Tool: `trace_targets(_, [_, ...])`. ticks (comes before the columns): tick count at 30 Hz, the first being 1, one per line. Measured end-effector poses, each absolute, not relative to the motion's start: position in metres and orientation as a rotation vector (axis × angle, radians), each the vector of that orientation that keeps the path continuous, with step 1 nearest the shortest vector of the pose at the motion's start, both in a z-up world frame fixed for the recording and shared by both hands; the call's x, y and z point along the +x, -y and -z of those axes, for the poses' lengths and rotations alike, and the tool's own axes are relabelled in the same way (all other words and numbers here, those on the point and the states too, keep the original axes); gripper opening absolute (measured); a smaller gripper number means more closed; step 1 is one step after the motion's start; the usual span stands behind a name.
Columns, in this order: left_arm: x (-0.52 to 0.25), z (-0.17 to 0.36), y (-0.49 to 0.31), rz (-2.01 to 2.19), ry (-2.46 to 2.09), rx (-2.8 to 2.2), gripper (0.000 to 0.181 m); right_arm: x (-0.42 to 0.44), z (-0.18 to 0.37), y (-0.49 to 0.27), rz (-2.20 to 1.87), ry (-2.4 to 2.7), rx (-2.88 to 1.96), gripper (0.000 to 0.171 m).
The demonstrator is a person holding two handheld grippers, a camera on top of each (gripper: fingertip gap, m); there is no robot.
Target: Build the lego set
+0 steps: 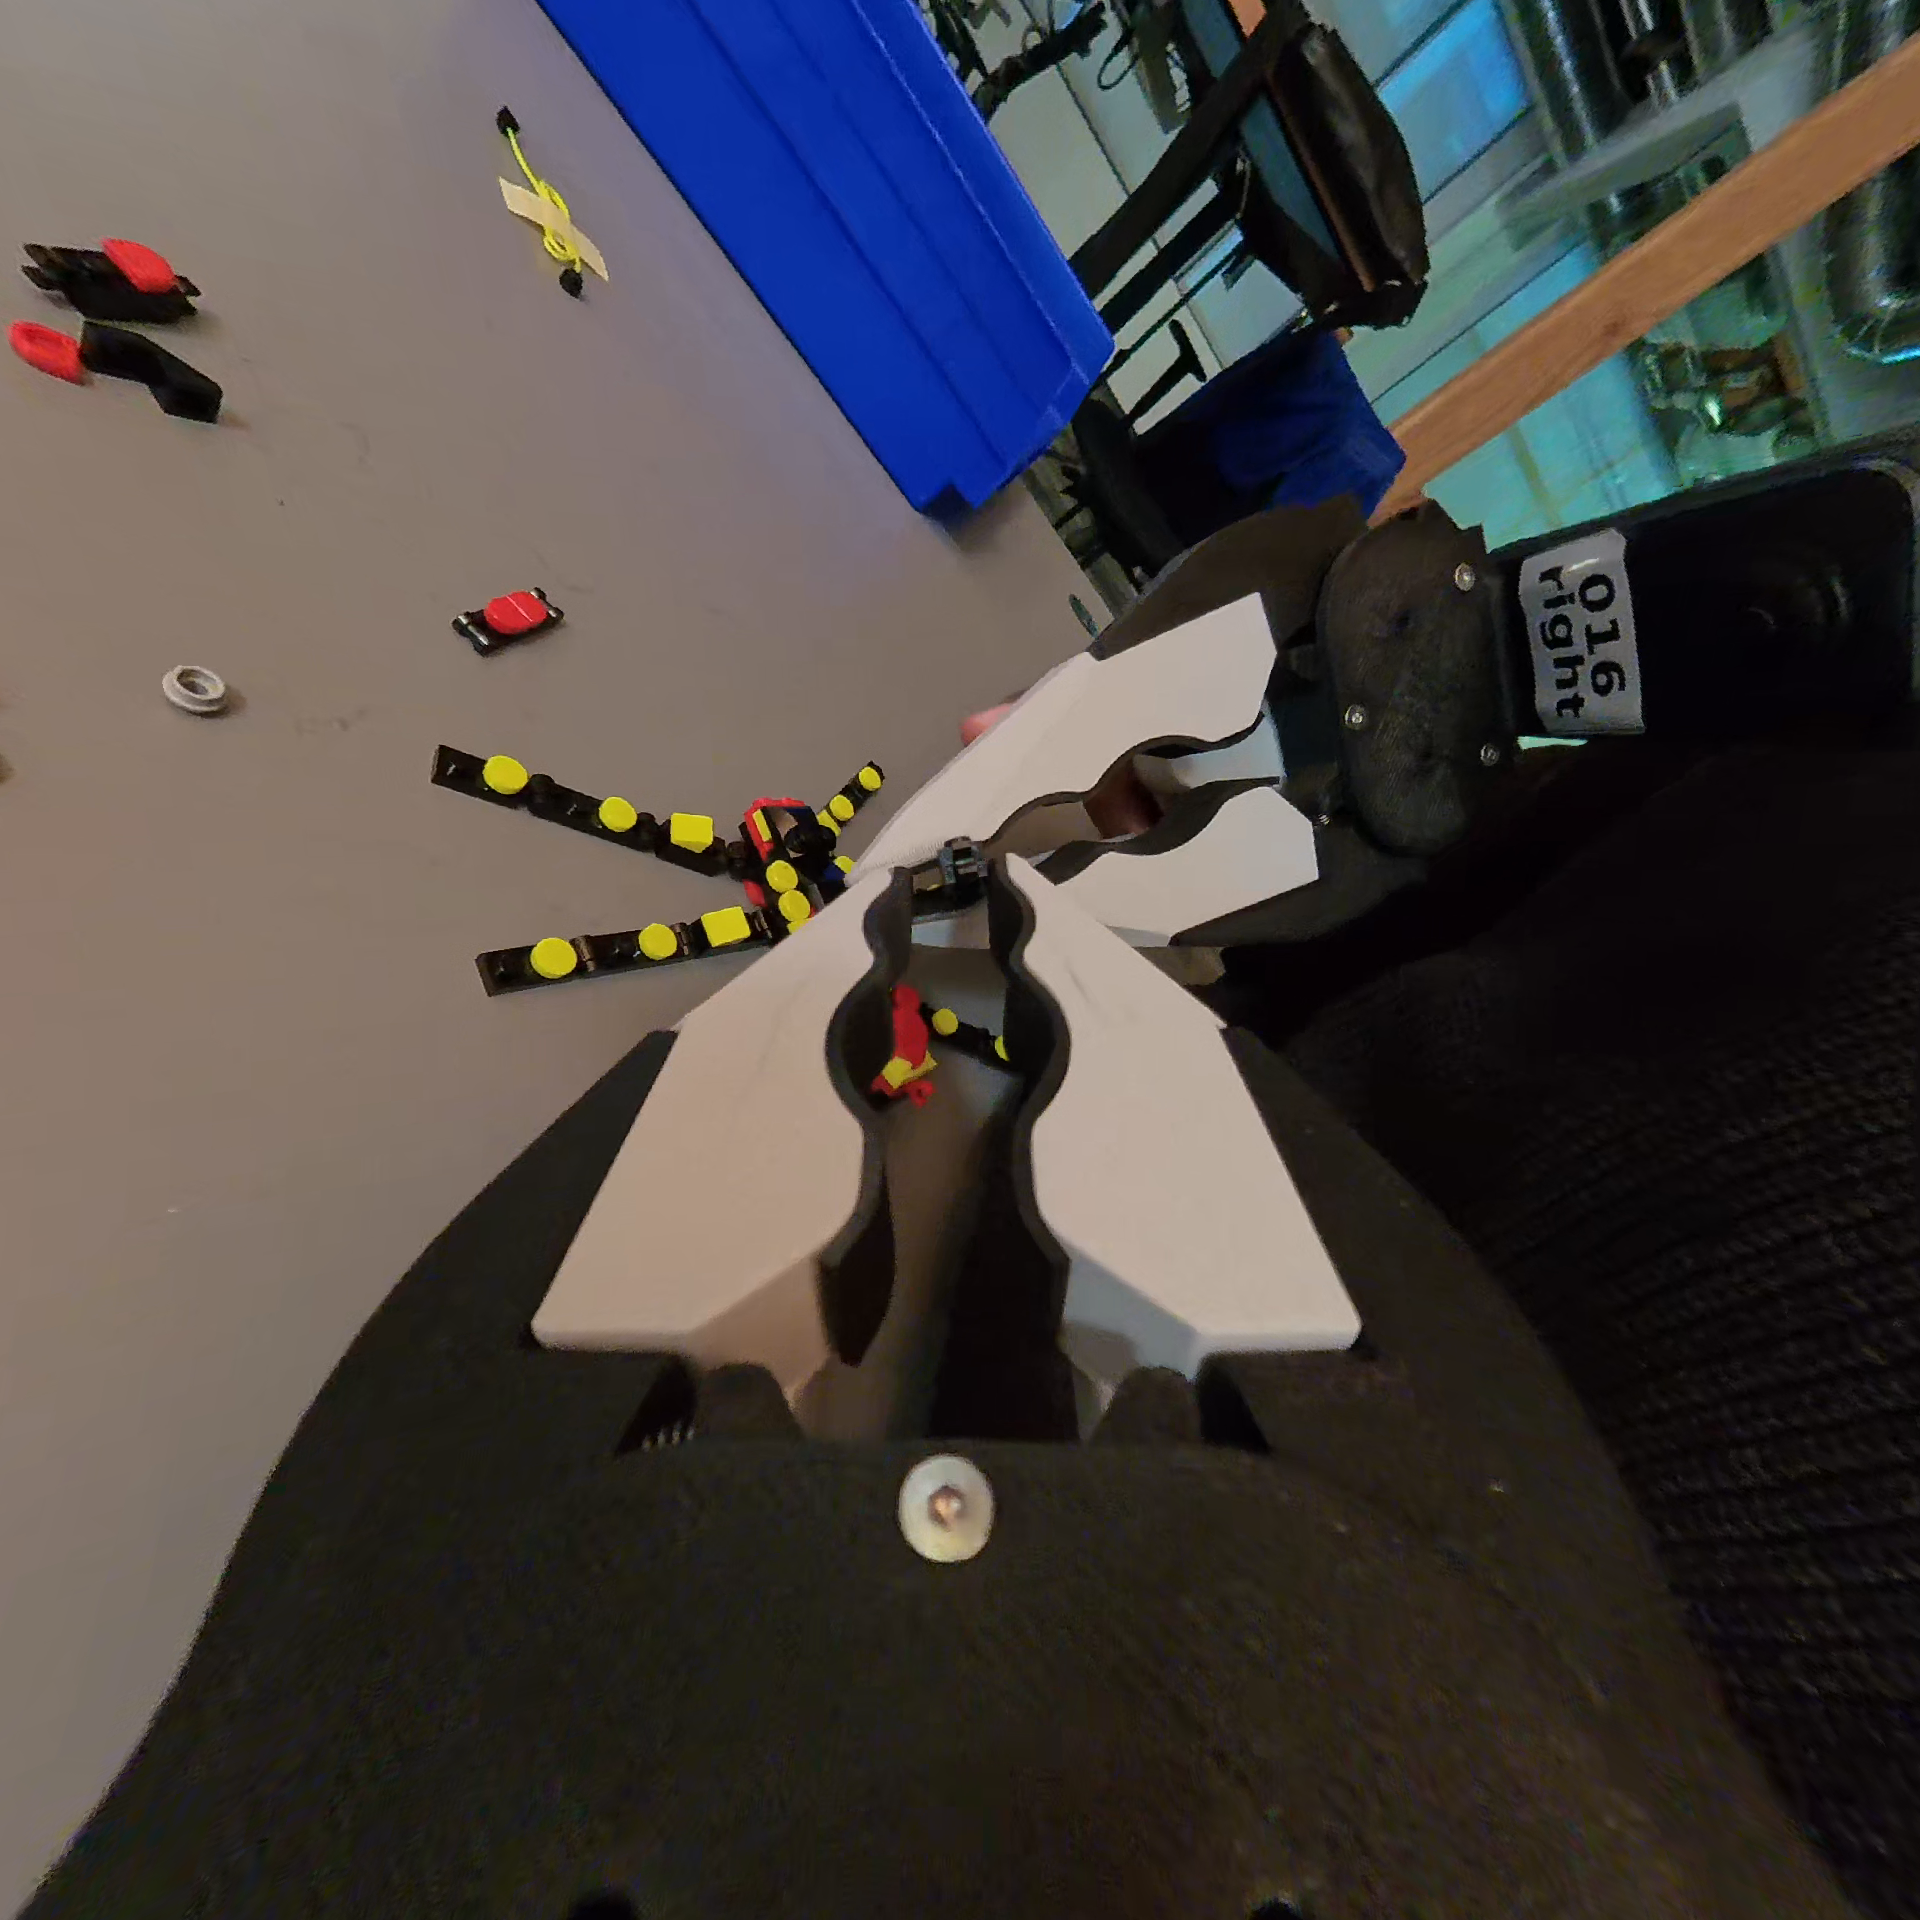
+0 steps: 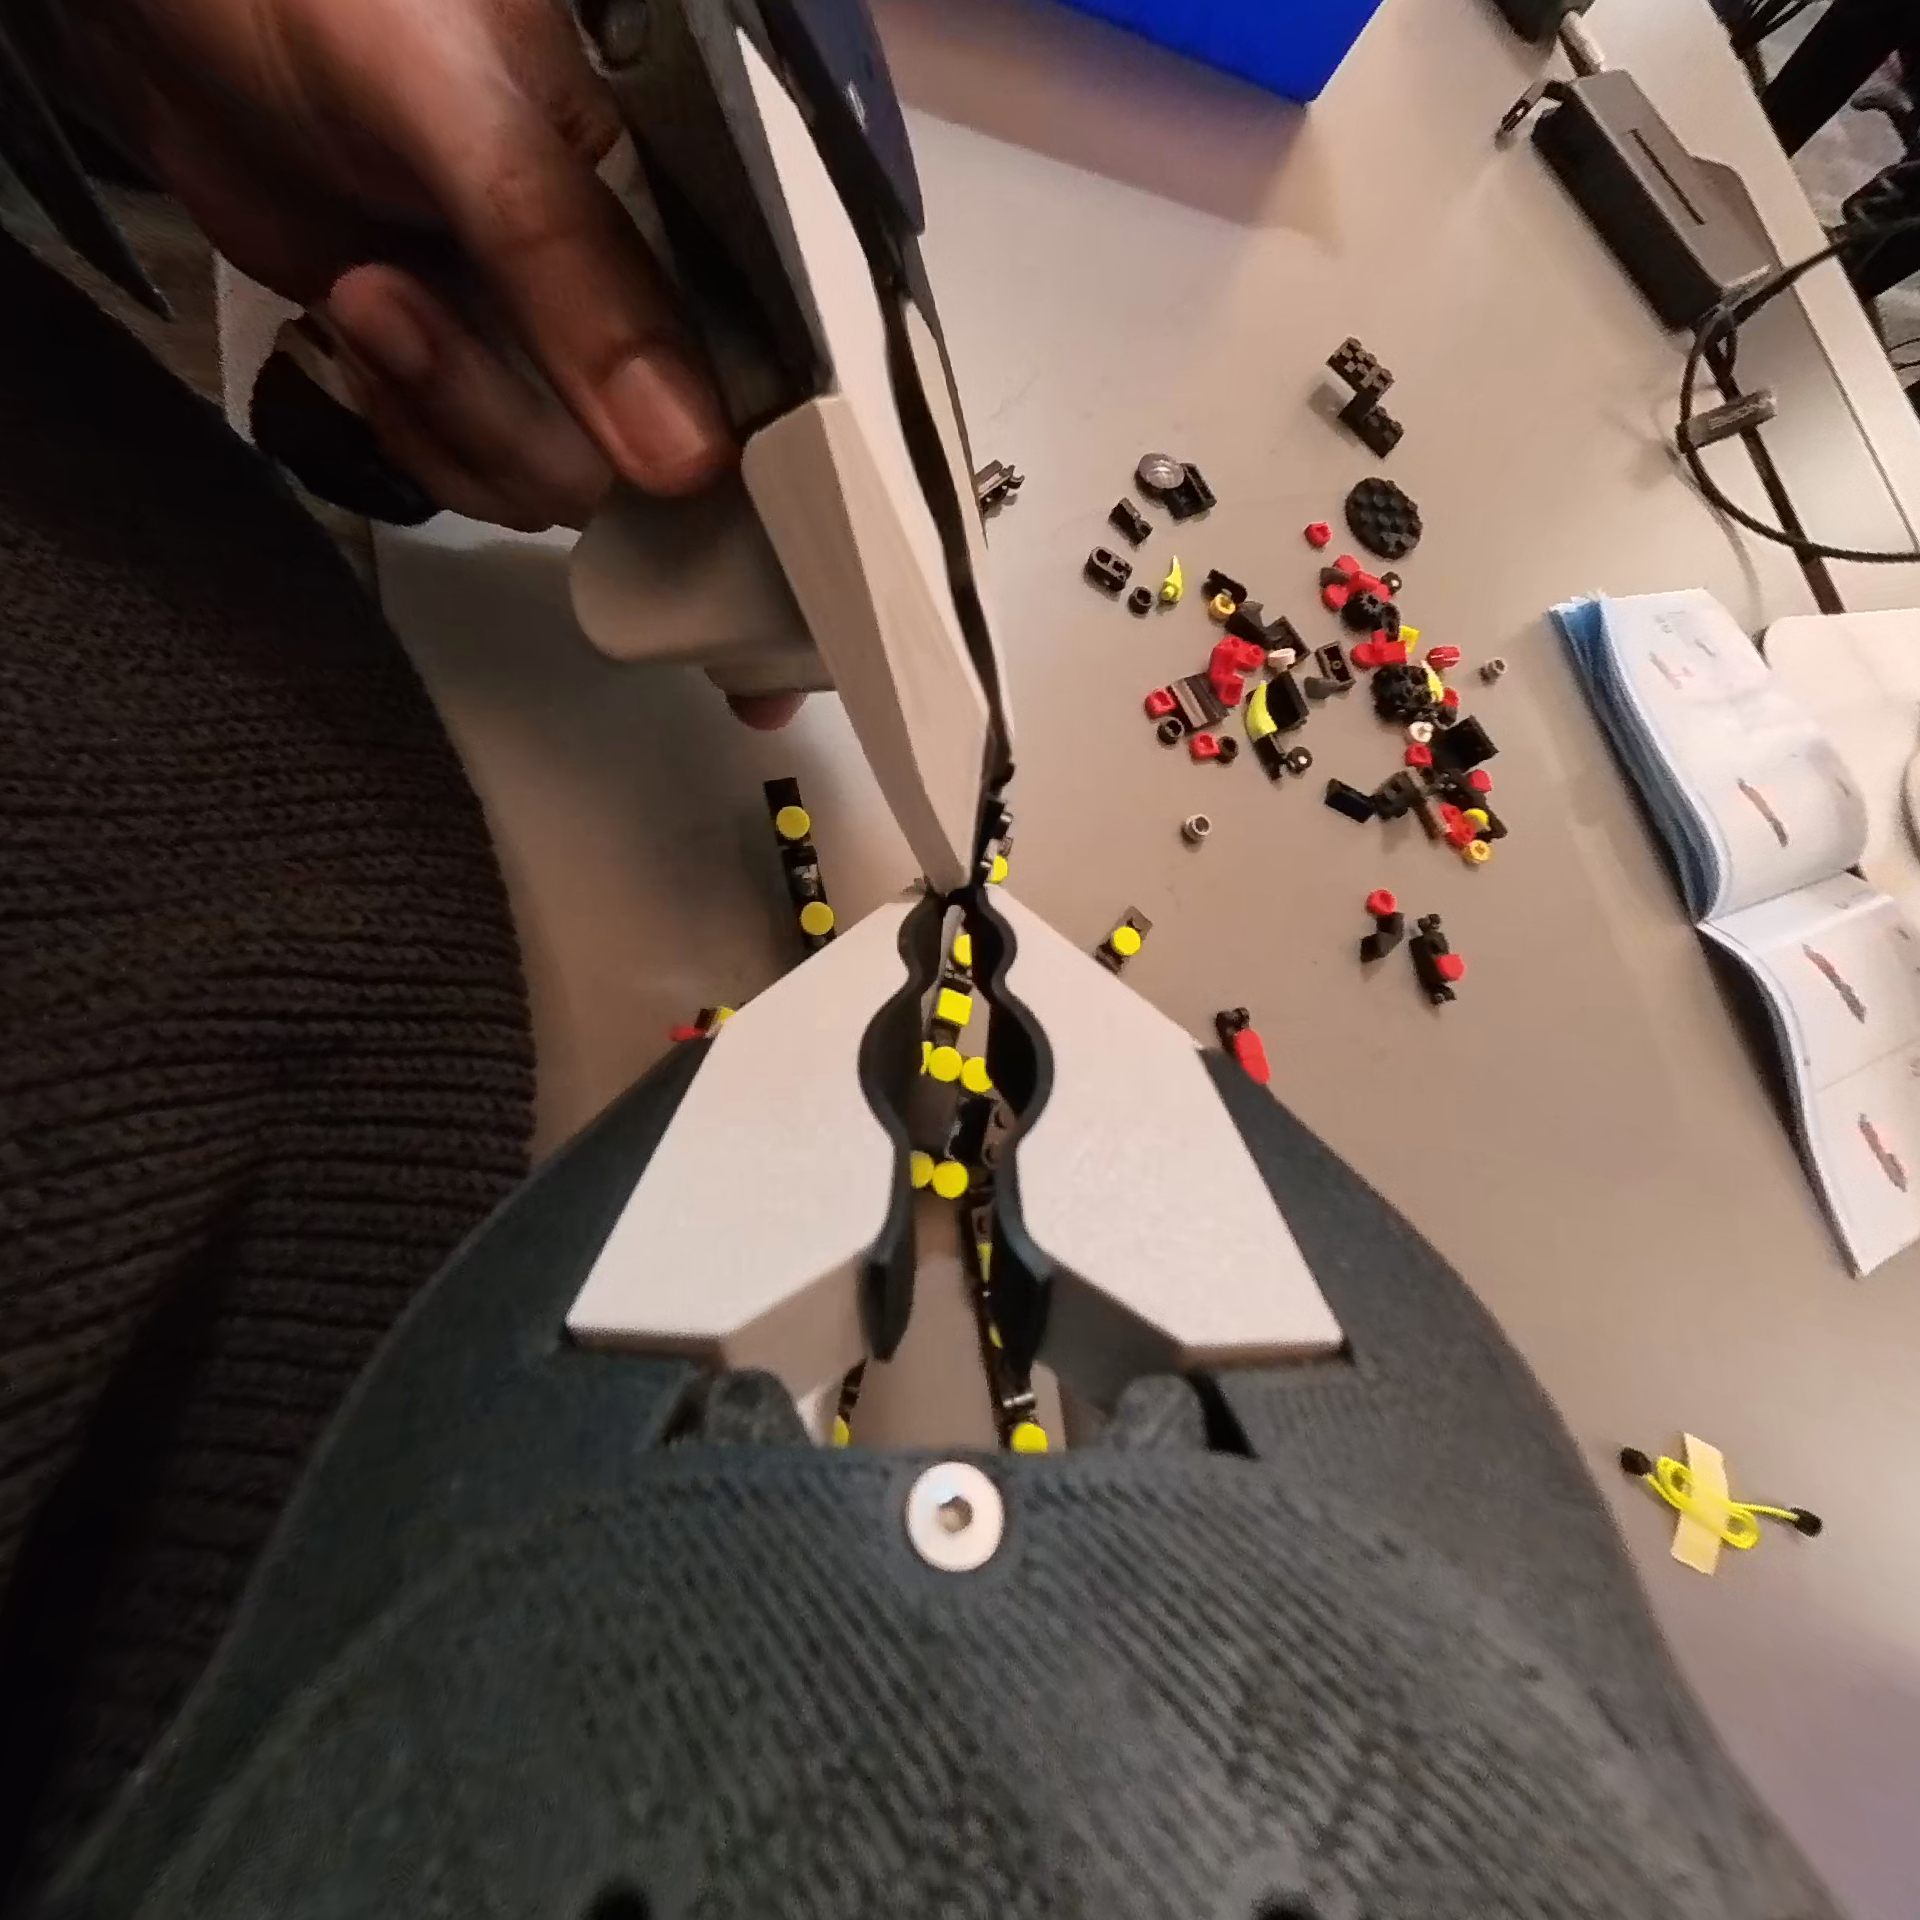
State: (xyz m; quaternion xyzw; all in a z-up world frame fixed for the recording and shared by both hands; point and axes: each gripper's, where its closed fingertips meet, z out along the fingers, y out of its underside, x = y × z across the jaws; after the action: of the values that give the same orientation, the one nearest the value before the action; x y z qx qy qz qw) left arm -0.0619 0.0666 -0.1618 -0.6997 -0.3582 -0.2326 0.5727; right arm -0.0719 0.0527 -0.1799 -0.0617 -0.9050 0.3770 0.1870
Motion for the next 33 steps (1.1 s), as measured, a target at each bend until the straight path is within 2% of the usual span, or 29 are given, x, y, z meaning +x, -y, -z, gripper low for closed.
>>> trace_targets(2, [-0.060, 0.161, -0.067, 0.563, 0.834, -1.638, 0.008, -0.072, 0.180, -0.053, -1.047, 2.544, -0.165, 0.003])
trace_targets(29, [-0.042, 0.182, -0.064, 0.487, 0.744, -1.931, 0.011, -0.071, 0.192, -0.058, -0.985, 2.605, -0.222, 0.003])
trace_targets(31, [0.007, 0.193, -0.077, 0.719, 0.616, -2.026, 0.012, -0.108, 0.170, -0.083, -0.907, 2.425, -0.300, 0.000])
trace_targets(33, [0.035, 0.187, -0.093, 0.746, 0.527, -2.049, 0.012, -0.112, 0.169, -0.092, -1.054, 2.489, -0.465, 0.000])
